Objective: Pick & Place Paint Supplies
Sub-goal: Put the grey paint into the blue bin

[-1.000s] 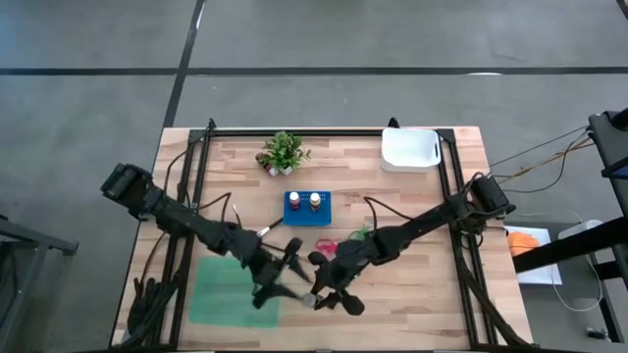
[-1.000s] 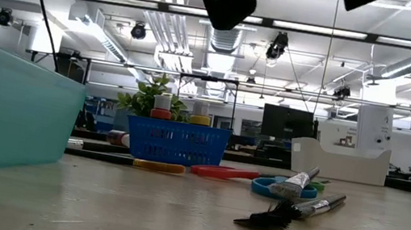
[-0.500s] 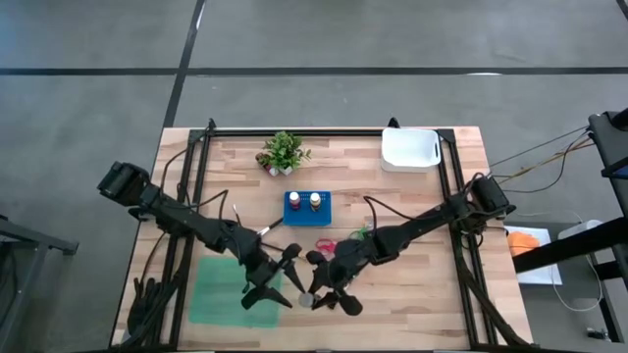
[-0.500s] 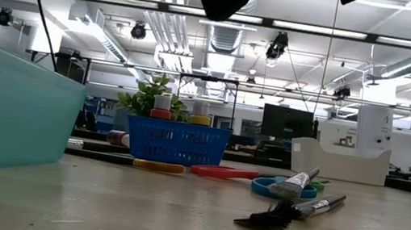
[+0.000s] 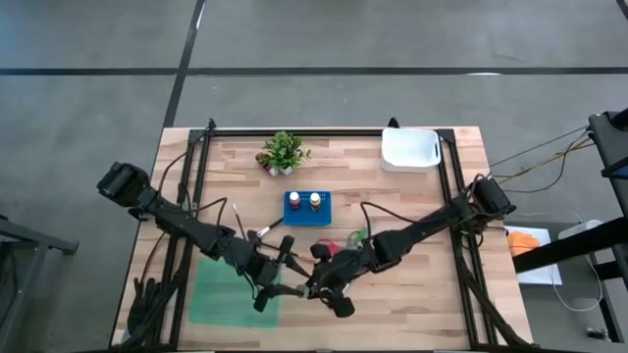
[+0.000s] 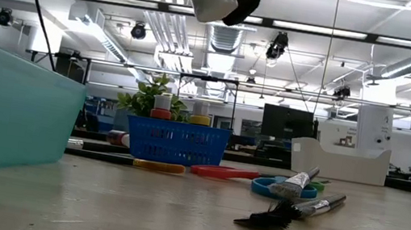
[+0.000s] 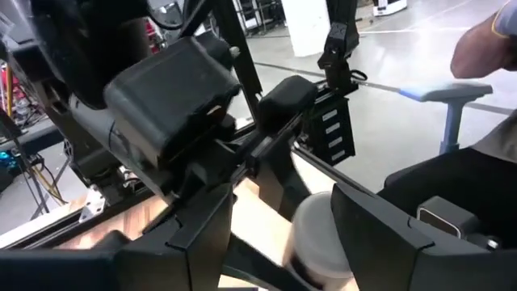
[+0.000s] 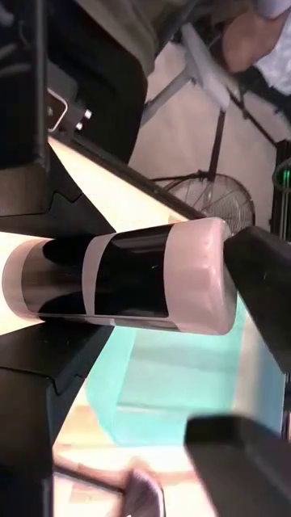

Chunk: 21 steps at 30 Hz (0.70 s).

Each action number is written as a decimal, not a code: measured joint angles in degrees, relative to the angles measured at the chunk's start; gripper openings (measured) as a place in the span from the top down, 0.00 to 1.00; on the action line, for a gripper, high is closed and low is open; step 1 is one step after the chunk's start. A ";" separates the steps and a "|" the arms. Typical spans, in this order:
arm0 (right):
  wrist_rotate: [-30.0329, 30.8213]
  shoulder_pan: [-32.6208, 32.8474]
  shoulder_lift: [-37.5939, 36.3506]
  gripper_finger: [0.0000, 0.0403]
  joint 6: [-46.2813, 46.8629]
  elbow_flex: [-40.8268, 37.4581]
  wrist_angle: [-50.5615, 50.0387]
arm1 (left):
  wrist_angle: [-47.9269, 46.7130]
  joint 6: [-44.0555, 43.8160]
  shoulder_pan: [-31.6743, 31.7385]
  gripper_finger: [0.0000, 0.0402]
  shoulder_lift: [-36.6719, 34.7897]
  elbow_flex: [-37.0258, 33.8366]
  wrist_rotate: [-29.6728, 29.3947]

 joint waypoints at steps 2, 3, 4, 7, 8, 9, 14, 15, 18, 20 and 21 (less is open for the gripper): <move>0.40 -0.03 0.08 0.67 -0.29 0.12 -0.65 | -1.33 -0.75 -0.18 0.44 0.00 0.02 0.01; 0.59 -0.02 0.15 0.67 -0.39 0.19 -0.76 | -1.96 -1.29 -0.18 0.44 0.00 0.02 0.17; 0.68 0.03 0.17 0.67 -0.48 0.29 -0.88 | -2.30 -1.95 -0.18 0.44 0.00 0.02 0.43; 0.78 0.04 0.17 0.67 -0.87 0.66 -0.96 | -2.32 -2.70 -0.18 0.44 0.00 0.07 3.04; 0.95 0.04 0.17 0.67 -0.85 0.67 -0.55 | -2.53 -2.70 -0.18 0.44 0.00 0.06 4.55; 0.88 0.04 0.15 0.67 -0.91 0.78 -0.29 | -2.92 -2.57 -0.18 0.44 0.04 0.00 5.08; 1.00 0.02 0.15 0.67 -1.34 0.89 -0.28 | -4.43 -3.34 0.04 0.44 0.47 0.02 5.32; 1.01 0.03 0.15 0.67 -1.53 1.03 -0.26 | -4.32 -3.19 0.04 0.44 0.58 0.02 5.28; 0.97 0.04 0.11 0.67 -1.70 1.42 0.05 | -3.18 -2.01 -0.06 0.44 0.76 0.02 5.13; 0.93 0.04 0.11 0.67 -1.70 1.44 0.08 | -2.97 -1.86 -0.07 0.44 0.76 0.02 5.10; 0.93 0.04 0.11 0.67 -1.70 1.44 0.03 | -3.01 -1.70 -0.07 0.45 0.79 0.00 5.10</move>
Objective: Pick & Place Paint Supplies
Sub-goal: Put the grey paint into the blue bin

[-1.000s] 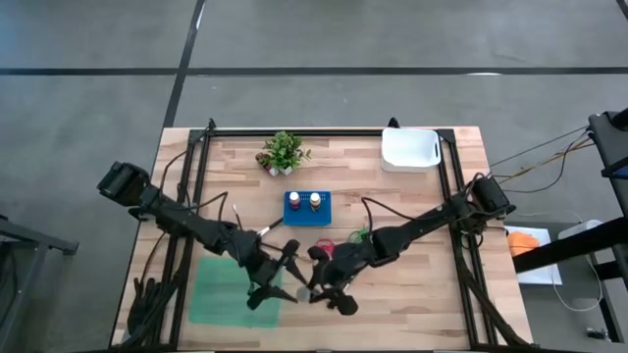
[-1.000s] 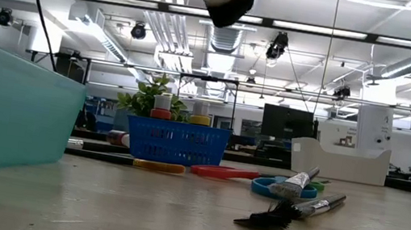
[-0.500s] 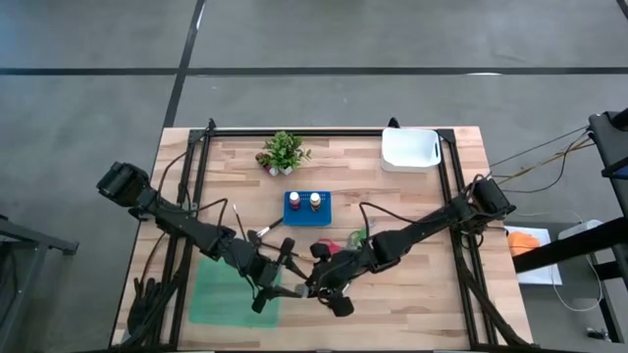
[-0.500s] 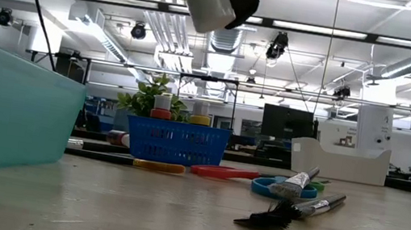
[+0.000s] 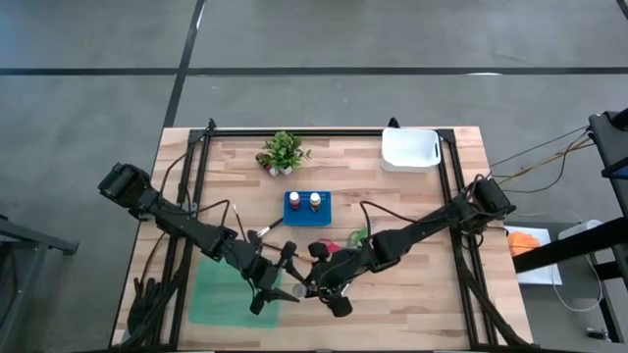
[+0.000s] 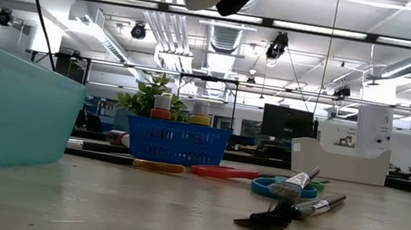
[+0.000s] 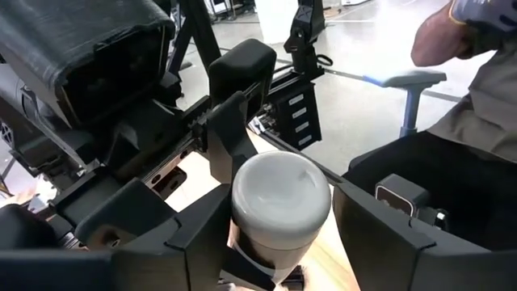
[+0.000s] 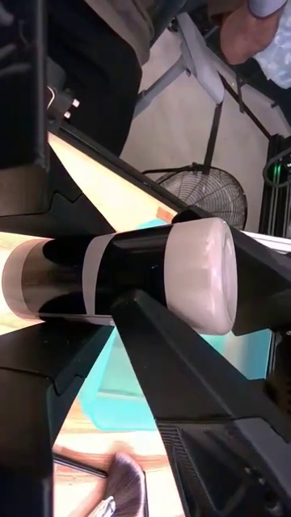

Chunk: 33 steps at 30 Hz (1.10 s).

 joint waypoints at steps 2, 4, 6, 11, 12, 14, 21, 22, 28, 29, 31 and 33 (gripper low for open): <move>-0.02 0.00 0.00 0.67 -0.03 0.00 -0.04 | 0.04 0.30 0.00 0.48 0.00 0.00 -0.06; -0.04 0.00 0.00 0.67 -0.02 0.00 -0.01 | 0.27 0.32 0.02 0.53 0.02 0.00 -0.25; -0.17 0.00 0.00 0.67 -0.02 0.00 -0.03 | 0.45 0.35 0.02 0.60 0.02 0.00 -0.26; -0.39 0.07 -0.02 0.67 -1.34 0.00 -0.04 | 0.48 0.32 0.04 0.70 0.02 0.00 -0.22; -0.38 0.28 -0.02 0.67 -1.68 0.00 -0.04 | 0.49 0.33 0.04 0.71 0.02 0.00 -0.22; -0.30 0.56 -0.03 0.66 -2.63 0.00 -0.06 | 0.57 0.37 0.04 0.70 0.02 0.00 -0.22; 3.02 2.53 -0.20 0.46 -9.26 0.50 -0.60 | 0.34 0.58 -0.12 0.68 -0.27 0.00 0.69; 3.06 2.75 -0.20 0.42 -10.12 0.59 -0.60 | 0.01 0.61 -0.17 0.68 -0.60 0.00 0.69; 9.46 4.81 -0.57 0.25 -12.15 1.54 -6.53 | -3.80 2.18 -1.27 0.68 -4.71 0.00 0.09; 11.81 5.41 -0.57 0.24 -12.12 1.60 -7.76 | -4.24 2.29 -1.61 0.68 -5.51 0.00 0.02; 16.61 6.67 -0.57 0.24 -12.04 1.59 -9.84 | -4.06 2.71 -2.29 0.68 -7.22 -0.27 -0.03; 21.44 8.07 -0.57 0.23 -11.98 1.42 -10.82 | -2.86 3.37 -2.94 0.68 -8.95 -0.91 -1.15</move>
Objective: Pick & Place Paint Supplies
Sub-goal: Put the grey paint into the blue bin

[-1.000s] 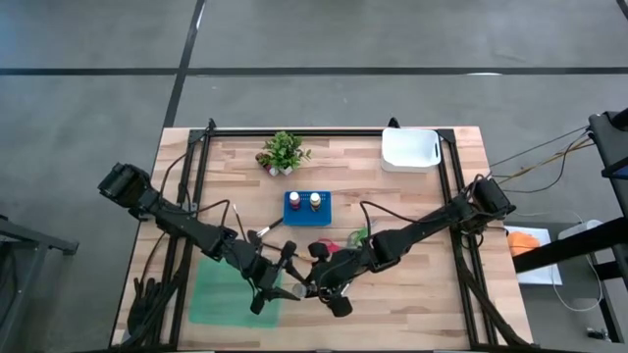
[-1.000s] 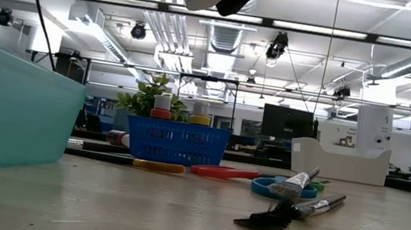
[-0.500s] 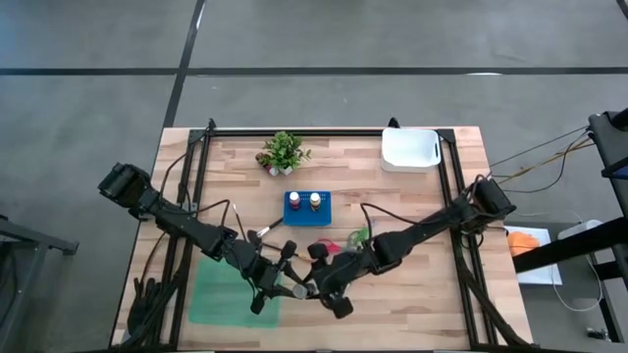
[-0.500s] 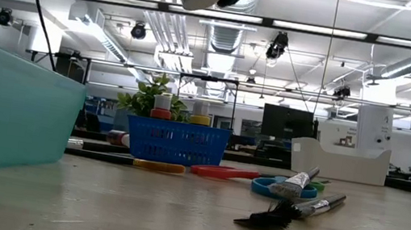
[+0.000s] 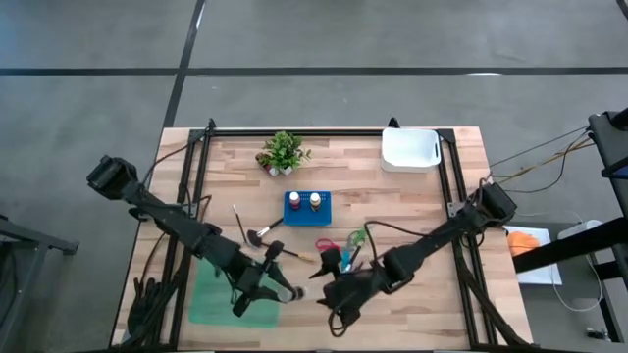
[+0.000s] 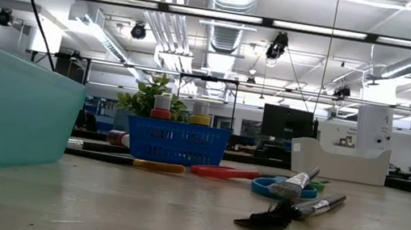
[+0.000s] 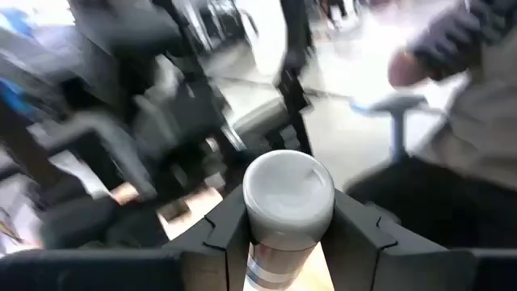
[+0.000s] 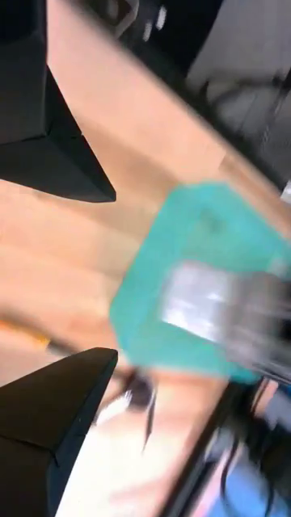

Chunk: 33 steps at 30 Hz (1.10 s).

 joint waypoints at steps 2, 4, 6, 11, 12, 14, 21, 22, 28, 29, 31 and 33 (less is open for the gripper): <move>6.09 1.58 0.00 0.23 -0.26 -0.15 -0.76 | 3.90 0.18 -0.50 0.68 -1.38 -0.79 -1.28; 13.44 3.61 0.08 0.23 -1.53 -0.32 -0.83 | 10.26 0.37 -0.69 0.68 -2.15 -2.22 -1.83; 22.59 6.08 0.31 0.23 -4.29 -0.33 -0.66 | 18.71 -0.53 -0.71 0.68 -2.13 -4.21 -1.86; 46.92 11.91 1.81 0.23 -17.58 -0.40 6.21 | 40.36 -5.98 -0.64 0.68 -0.56 -9.82 -6.35; 50.40 12.71 2.37 0.23 -21.75 -0.40 9.53 | 44.92 -7.05 -0.64 0.68 0.43 -10.84 -7.45; 54.05 13.17 3.78 0.23 -30.25 -0.40 17.13 | 53.49 -9.62 -0.63 0.68 2.85 -12.16 -9.60; 56.56 10.12 9.65 0.23 -57.38 -0.35 44.01 | 60.61 -17.94 0.71 0.68 9.87 -10.13 -15.82; 55.94 9.67 10.16 0.23 -59.76 -0.27 46.54 | 60.61 -18.45 0.73 0.68 10.56 -9.18 -15.89; 54.12 8.63 9.44 0.23 -61.09 -0.31 47.90 | 60.41 -16.91 0.71 0.68 10.47 -8.24 -15.91; 54.31 8.78 9.04 0.23 -61.12 -0.31 47.99 | 60.56 -16.79 0.75 0.68 10.18 -8.25 -15.98; 54.46 9.12 8.32 0.23 -61.26 -0.31 48.58 | 60.53 -16.79 0.76 0.68 10.09 -8.29 -16.02; 54.46 9.55 7.41 0.23 -61.61 -0.33 48.99 | 60.29 -16.79 0.71 0.68 10.09 -8.35 -16.09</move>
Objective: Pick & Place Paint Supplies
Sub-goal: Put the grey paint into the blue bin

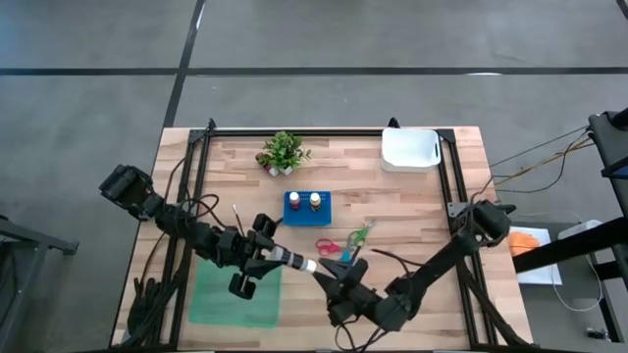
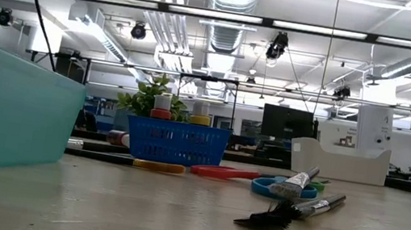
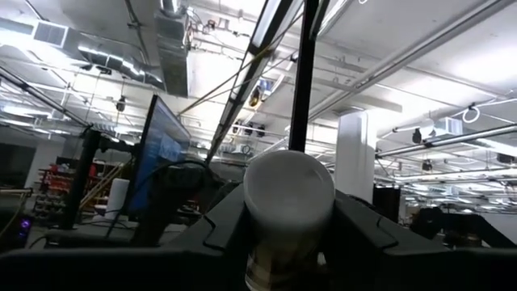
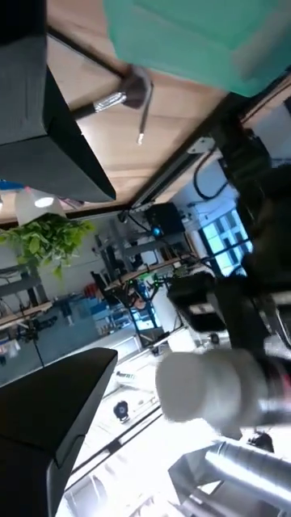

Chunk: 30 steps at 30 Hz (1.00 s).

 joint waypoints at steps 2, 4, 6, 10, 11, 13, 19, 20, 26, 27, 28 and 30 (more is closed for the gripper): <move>-0.07 0.26 -0.94 0.23 -0.03 0.00 0.58 | 0.04 -0.16 0.00 0.68 0.00 0.00 -0.16; -1.15 0.34 -2.11 0.23 0.07 0.00 0.93 | 0.03 -0.22 0.00 0.68 0.00 -0.02 -0.16; -3.31 0.32 -3.11 0.23 0.70 0.00 1.41 | 0.11 -0.26 0.00 0.68 0.00 -0.02 -0.14; -7.19 -0.58 -3.71 0.23 -0.27 0.00 4.98 | 0.08 -0.42 0.04 0.68 0.00 -0.02 -0.15; -7.85 -0.87 -3.71 0.23 -0.79 0.00 5.84 | 0.09 -0.42 0.04 0.68 0.00 0.00 -0.16; -8.93 -1.65 -3.71 0.23 -1.45 0.00 6.83 | 0.06 -0.42 0.04 0.68 0.00 0.50 -0.14; -9.96 -3.24 -3.74 0.23 0.04 0.00 8.02 | 0.09 -0.39 0.04 0.68 0.00 0.87 -0.14; -9.96 -3.26 -3.74 0.23 0.06 0.00 8.26 | 0.10 -0.39 0.04 0.68 0.00 0.87 -0.14; -10.33 -3.15 -3.74 0.31 -0.11 0.00 9.21 | 0.04 -0.39 0.04 0.68 0.00 0.87 -0.12; -10.60 -3.15 -3.74 0.34 -0.15 0.00 9.21 | 0.03 -0.39 0.04 0.68 0.00 0.85 -0.12; -11.04 -3.06 -3.74 0.37 -0.30 0.00 9.14 | 0.03 -0.38 0.04 0.68 0.00 0.85 -0.12; -12.02 -3.05 -3.69 0.43 -0.30 0.00 8.91 | 0.03 -0.37 0.04 0.68 0.00 0.85 -0.12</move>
